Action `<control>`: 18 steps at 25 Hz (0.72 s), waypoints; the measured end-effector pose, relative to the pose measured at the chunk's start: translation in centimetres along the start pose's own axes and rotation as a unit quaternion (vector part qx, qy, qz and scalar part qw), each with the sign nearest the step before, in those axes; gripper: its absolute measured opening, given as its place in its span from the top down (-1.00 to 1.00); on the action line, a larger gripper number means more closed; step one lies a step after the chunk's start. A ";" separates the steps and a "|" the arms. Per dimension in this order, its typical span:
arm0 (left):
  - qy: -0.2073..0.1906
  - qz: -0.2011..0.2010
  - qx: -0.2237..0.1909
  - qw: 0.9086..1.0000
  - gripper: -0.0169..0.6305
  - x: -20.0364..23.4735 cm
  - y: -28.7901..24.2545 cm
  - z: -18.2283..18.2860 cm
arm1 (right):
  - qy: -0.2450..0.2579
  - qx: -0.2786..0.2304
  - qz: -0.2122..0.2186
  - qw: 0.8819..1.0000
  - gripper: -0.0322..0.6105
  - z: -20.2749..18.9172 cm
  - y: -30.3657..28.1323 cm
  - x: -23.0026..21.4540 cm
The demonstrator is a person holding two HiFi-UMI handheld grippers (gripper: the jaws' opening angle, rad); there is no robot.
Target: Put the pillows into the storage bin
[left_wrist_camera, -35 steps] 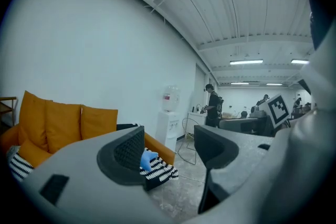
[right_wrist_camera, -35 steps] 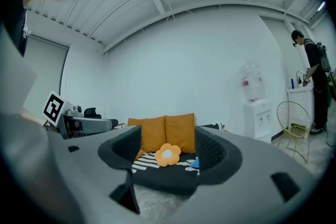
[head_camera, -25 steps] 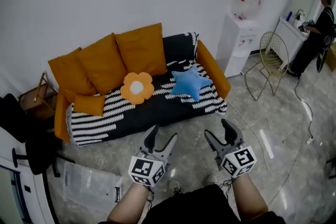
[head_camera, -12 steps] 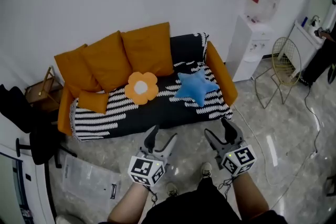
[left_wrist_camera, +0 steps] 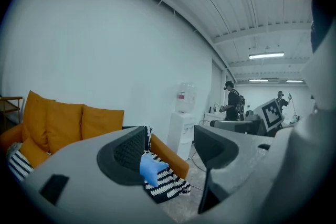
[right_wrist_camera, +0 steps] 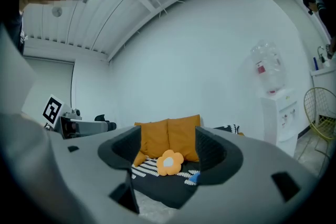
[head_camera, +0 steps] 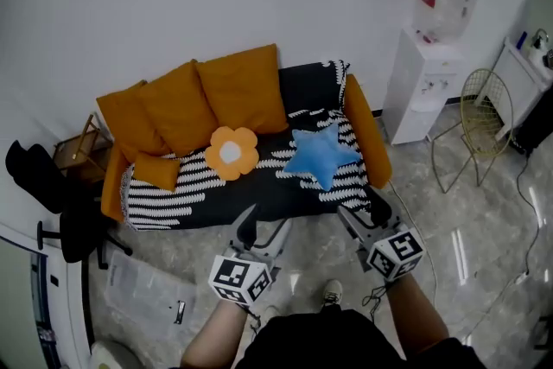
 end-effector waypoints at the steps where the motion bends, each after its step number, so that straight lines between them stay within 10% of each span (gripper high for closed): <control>1: 0.005 0.002 0.000 1.000 0.08 -0.2 -0.6 0.1 | -0.001 0.000 0.003 1.000 -0.12 0.2 -0.1 -0.7; 18: 0.042 -0.026 0.018 0.999 0.08 3.8 -10.3 -0.4 | -0.022 0.009 -0.022 0.999 -0.17 0.5 -5.5 -7.2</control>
Point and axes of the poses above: the fingertips, and each gripper's own axes: y backward along the fingers, x to its left, z out of its top, the point moved 10 cm from there along y, backward along the fingers, and after that the axes turned 2 degrees about -y, right-handed, at the moved point
